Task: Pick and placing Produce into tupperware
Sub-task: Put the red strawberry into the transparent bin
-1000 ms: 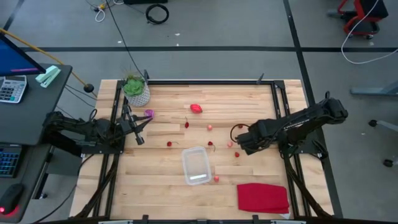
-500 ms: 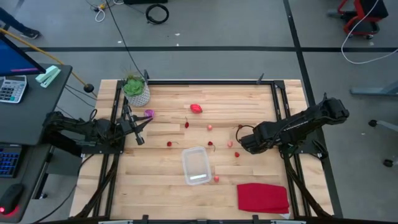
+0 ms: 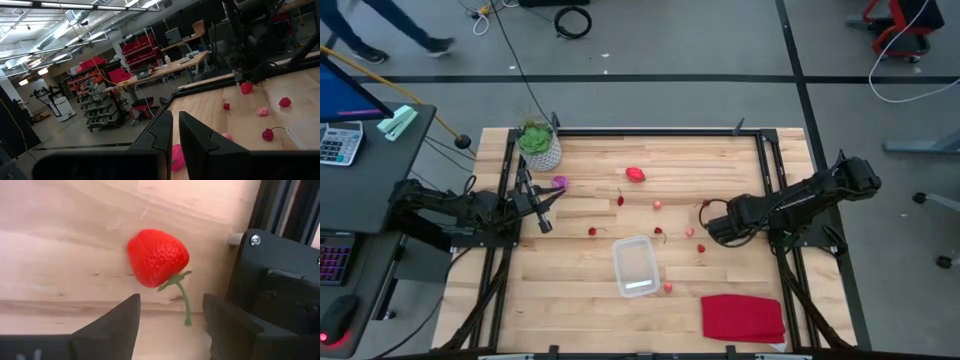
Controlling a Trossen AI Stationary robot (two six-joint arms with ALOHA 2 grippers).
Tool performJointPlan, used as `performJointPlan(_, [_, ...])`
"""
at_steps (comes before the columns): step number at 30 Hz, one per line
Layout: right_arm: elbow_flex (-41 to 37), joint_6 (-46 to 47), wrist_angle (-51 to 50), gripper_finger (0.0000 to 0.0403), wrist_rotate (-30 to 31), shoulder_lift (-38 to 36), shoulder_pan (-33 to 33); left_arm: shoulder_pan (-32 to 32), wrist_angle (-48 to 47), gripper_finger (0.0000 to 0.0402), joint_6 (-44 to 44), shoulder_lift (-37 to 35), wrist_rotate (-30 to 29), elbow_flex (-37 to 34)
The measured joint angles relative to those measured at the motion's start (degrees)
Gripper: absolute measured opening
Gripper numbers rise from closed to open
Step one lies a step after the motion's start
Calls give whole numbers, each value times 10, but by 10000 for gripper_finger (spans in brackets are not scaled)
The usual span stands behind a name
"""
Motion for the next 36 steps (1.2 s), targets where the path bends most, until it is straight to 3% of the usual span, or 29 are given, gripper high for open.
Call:
performJointPlan(8, [0,0,-3,223,-1,0,-36,0,0,41,0,0,0,0])
performJointPlan(14, [0,1,-3,214,-33,0,-48,0,0,35,0,0,0,0])
performJointPlan(36, [0,12,-3,94,-37,0,-48,0,-1,28,-1,0,0,0])
